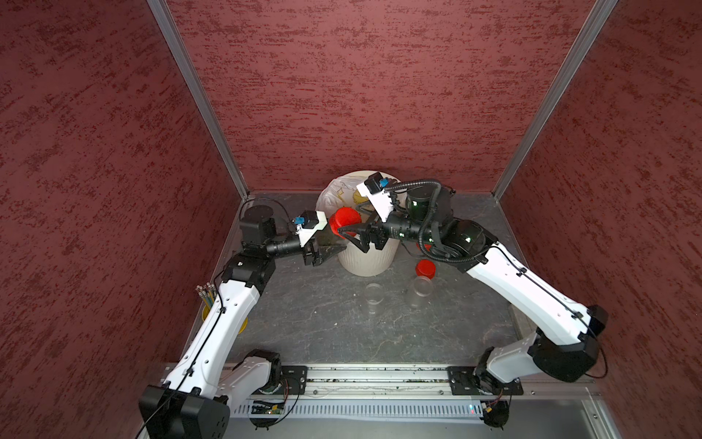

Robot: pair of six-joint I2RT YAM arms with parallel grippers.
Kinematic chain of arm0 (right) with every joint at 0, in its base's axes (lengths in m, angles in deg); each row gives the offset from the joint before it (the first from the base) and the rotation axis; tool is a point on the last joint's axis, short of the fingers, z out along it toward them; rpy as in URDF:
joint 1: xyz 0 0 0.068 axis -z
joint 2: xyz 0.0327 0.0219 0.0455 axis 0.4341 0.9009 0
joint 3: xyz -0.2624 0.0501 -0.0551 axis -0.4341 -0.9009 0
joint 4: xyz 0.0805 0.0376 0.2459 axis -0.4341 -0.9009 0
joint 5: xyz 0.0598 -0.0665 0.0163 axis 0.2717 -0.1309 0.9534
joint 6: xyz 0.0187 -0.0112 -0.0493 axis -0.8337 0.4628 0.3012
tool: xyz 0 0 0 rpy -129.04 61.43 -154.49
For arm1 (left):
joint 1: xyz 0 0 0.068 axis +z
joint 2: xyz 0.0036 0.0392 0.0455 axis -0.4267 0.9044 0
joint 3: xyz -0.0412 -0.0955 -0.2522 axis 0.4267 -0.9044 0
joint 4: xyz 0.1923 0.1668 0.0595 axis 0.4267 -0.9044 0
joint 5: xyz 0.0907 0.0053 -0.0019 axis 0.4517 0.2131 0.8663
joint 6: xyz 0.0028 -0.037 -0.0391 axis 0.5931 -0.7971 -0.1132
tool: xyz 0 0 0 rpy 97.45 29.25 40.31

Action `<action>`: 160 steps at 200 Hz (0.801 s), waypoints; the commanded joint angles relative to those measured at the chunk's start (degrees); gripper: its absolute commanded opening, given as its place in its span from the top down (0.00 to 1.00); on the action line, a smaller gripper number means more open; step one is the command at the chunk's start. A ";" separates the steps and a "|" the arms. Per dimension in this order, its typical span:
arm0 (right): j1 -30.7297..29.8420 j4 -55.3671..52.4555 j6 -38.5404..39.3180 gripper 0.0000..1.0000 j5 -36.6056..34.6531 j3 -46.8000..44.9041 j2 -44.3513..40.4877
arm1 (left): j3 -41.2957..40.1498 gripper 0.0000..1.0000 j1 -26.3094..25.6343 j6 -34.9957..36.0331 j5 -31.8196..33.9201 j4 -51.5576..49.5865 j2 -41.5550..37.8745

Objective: Empty moldy tea leaves from jars
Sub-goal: Screw the lid onto the jar.

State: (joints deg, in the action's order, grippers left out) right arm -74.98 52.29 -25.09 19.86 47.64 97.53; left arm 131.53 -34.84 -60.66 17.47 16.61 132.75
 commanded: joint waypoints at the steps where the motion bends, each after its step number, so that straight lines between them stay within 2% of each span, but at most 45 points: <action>1: -0.49 0.77 -0.97 0.10 -0.81 1.41 0.41 | -0.07 0.37 0.27 -0.43 0.02 1.01 -0.13; 80: -0.49 2.02 -0.62 0.19 -0.14 0.69 0.87 | 0.01 0.36 0.18 -0.30 -0.09 0.67 0.09; 119: -0.47 1.82 0.60 0.31 0.38 0.61 0.93 | 0.01 0.36 0.19 -0.32 -0.21 0.58 0.14; 144: -0.49 1.33 2.47 0.45 0.70 0.40 0.80 | -0.02 0.36 0.18 -0.33 -0.25 0.53 0.09; 160: -0.43 0.77 4.73 0.50 1.31 0.21 0.59 | 0.01 0.36 0.18 -0.20 -0.25 0.59 0.00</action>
State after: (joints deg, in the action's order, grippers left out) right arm -75.18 52.44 -23.51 20.14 47.64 98.09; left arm 131.51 -34.84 -60.66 17.90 16.57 132.81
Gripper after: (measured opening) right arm 0.680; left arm 0.725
